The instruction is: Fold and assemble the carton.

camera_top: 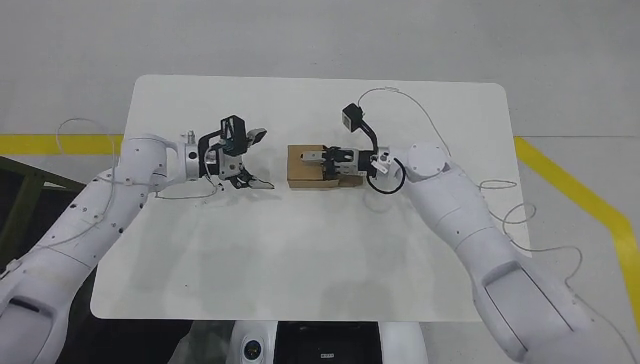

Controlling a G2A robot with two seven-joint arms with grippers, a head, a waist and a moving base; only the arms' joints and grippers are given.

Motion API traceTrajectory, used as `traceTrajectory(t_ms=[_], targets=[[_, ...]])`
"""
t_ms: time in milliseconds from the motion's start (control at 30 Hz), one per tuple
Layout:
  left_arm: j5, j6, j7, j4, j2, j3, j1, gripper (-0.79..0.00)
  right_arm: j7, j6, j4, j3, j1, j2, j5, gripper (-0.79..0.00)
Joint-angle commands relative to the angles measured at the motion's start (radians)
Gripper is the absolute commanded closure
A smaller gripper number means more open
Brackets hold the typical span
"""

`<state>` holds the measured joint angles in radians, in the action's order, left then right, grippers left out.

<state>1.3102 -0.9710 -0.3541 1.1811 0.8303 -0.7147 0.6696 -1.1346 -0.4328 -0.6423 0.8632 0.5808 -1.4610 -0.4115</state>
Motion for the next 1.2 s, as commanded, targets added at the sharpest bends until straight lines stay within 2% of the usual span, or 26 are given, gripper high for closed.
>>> traceTrajectory(t_ms=[0,67,333,633,733,867,900,1167], targets=[[0.024,0.006,-0.018,0.001,0.005,0.005,0.001,-0.785,-0.008,-0.002,-0.006,0.006,-0.003,0.005,0.013,-0.302],[0.041,0.007,-0.034,0.003,0.010,0.008,0.001,-0.785,-0.030,0.002,-0.014,0.013,-0.004,0.013,0.029,-0.323],[0.070,0.005,-0.049,0.013,0.030,0.019,-0.005,-0.785,-0.052,0.015,-0.062,0.067,0.034,0.048,0.055,-0.308],[0.079,-0.006,-0.043,0.000,0.049,0.020,-0.012,-0.785,-0.057,0.047,-0.210,0.162,0.082,0.108,0.145,-0.314],[0.078,-0.009,-0.040,-0.004,0.054,0.018,-0.011,-0.785,-0.065,0.072,-0.278,0.201,0.105,0.132,0.189,-0.268],[0.075,-0.012,-0.033,-0.010,0.061,0.015,-0.010,-0.785,-0.085,0.127,-0.378,0.248,0.144,0.160,0.237,-0.022],[0.074,-0.012,-0.031,-0.010,0.062,0.014,-0.010,-0.785,-0.092,0.141,-0.402,0.257,0.157,0.166,0.249,0.000],[0.045,0.013,0.001,-0.014,0.076,0.004,-0.002,-0.785,-0.098,0.246,-0.546,0.303,0.243,0.205,0.368,0.000]])
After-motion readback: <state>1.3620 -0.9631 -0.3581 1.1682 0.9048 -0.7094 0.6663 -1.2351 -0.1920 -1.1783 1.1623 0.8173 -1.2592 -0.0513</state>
